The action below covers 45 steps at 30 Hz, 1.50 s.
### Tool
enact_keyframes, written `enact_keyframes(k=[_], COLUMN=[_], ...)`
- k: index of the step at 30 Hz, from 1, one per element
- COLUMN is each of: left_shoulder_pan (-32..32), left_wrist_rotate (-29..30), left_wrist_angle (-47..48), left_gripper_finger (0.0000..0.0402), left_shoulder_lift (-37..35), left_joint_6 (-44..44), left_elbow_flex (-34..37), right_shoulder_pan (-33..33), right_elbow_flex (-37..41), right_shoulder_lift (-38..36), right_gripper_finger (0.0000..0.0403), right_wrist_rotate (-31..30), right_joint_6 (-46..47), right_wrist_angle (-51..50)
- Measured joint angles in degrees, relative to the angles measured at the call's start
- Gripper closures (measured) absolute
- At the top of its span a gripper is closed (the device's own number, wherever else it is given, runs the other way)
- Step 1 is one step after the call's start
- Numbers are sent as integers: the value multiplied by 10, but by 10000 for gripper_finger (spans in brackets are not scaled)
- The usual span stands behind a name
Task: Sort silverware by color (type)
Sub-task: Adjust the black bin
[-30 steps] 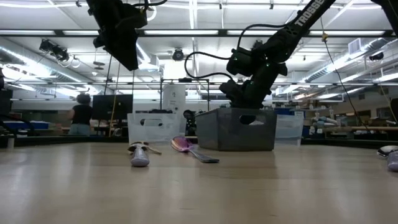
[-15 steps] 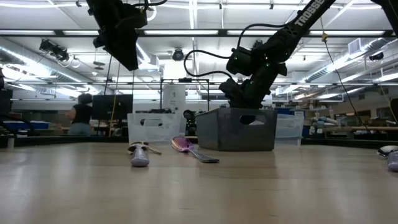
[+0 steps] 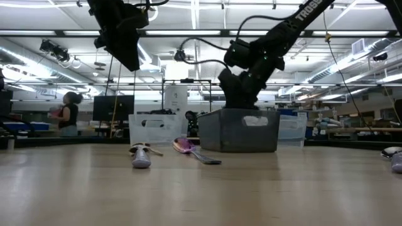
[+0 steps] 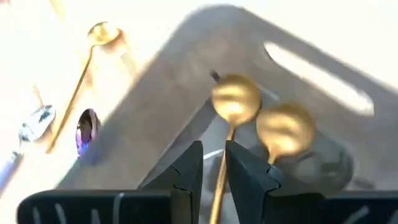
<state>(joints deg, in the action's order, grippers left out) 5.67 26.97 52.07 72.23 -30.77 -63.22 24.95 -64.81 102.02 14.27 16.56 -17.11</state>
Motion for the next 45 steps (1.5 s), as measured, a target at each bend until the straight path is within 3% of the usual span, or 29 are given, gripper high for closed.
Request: enact_keyframes(k=[5,11,18,27,31,34,38,45], left_shoulder_pan=[0,0,0,0,-1,-1,-1,-1], left_wrist_rotate=[0,0,0,0,0,0,0,0], left_wrist_angle=[0,0,0,0,0,0,-2,-4], left_gripper_finger=[276,276,276,276,276,276,276,276], left_shoulder_lift=[0,0,0,0,0,0,0,0], left_joint_6=[0,-1,0,-1,-1,-1,-1,-1], left_elbow_flex=[0,0,0,0,0,0,0,0], right_shoulder_pan=[-11,5,14,19,19,17,18,24], right_elbow_flex=[-32,-35,-34,-34,-35,-35,-35,-35], right_shoulder_lift=[0,0,0,0,0,0,0,0], right_gripper_finger=[323,323,323,323,323,323,311,269], right_wrist_rotate=[-70,-87,-152,-196,-107,-87,-109,-203], right_joint_6=[-105,-144,-221,-228,-237,-241,-260,-227], right_wrist_angle=[-4,-5,22,83,67,36,33,33])
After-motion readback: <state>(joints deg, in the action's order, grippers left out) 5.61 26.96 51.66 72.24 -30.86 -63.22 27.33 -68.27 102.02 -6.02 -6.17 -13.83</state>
